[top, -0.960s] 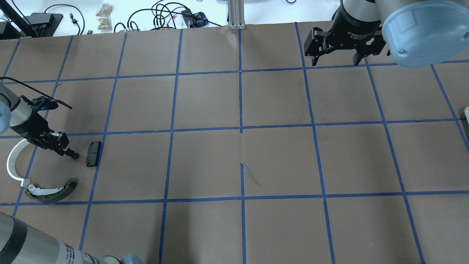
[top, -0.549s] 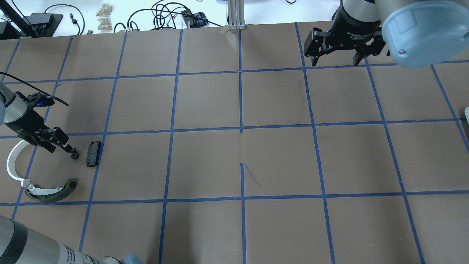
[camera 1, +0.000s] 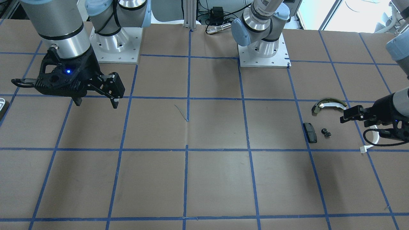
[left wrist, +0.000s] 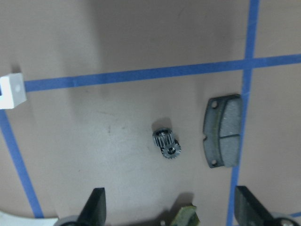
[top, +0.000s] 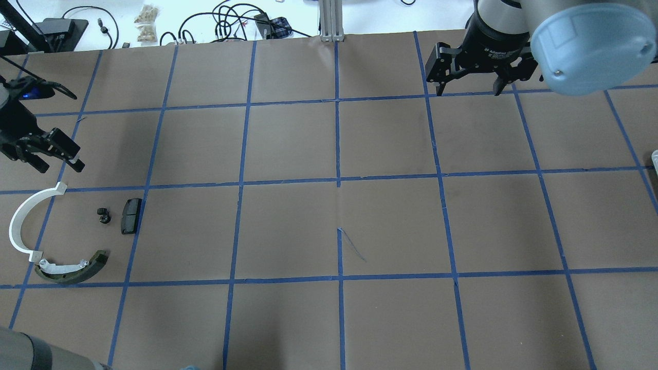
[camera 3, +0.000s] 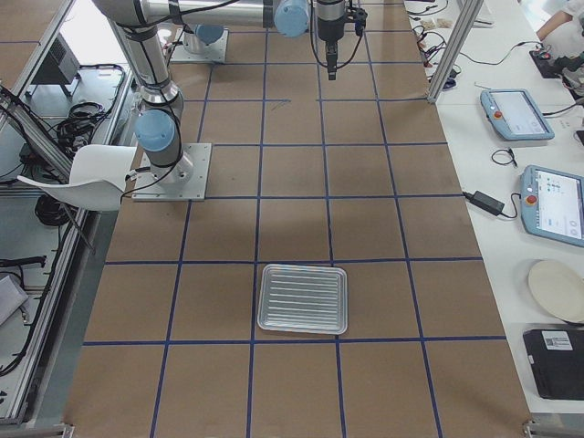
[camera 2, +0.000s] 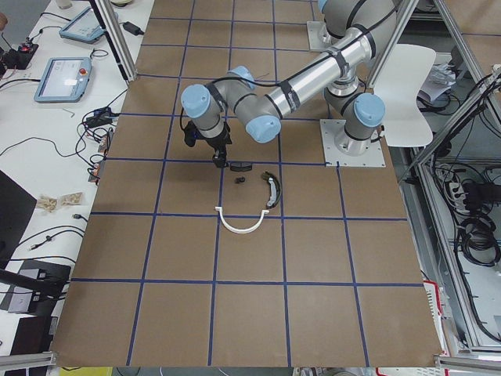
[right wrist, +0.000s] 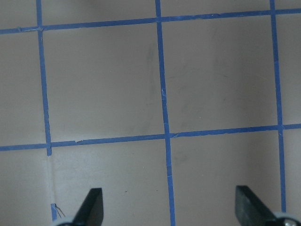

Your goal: Place bearing gear from tray to pile

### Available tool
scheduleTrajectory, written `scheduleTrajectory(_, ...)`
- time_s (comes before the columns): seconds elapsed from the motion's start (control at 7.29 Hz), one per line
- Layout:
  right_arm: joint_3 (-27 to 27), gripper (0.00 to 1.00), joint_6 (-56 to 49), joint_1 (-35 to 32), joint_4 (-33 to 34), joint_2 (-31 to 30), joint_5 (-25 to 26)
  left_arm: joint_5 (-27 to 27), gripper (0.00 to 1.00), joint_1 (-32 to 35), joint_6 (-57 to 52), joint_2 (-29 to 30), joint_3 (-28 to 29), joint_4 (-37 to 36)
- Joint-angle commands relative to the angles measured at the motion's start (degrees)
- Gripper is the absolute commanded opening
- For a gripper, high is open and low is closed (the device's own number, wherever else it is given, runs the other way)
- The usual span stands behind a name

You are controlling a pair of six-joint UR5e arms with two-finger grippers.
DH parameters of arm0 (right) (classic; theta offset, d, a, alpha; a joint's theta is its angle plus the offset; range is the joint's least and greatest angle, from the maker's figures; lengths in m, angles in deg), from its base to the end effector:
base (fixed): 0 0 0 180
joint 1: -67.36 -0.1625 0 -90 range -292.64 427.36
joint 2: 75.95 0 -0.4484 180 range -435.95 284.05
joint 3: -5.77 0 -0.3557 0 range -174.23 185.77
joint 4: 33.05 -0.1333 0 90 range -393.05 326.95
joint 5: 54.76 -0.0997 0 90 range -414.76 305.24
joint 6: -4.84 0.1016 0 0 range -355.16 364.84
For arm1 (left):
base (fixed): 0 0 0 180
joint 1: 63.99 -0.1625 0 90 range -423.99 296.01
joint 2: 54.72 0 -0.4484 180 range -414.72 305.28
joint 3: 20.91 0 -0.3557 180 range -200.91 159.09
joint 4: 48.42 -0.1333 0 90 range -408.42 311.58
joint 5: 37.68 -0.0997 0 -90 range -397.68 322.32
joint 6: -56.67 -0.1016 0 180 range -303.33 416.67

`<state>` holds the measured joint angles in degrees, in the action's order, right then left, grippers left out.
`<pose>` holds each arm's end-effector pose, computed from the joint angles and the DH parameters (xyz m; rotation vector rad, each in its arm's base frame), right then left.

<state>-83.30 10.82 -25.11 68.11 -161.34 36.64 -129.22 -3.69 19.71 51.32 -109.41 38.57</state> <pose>0.1524 -0.4970 0.4989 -0.0980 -3.1185 0.2062 0.1569 -0.5386 0.3847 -0.1966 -3.0344 -0.2790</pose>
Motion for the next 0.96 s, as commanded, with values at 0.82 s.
scheduleTrajectory(0.82,0.04,1.0,0.0,0.01,-0.09,-0.21,0.0,2.42,0.97,31.27,29.66,-13.93,-3.85,4.07)
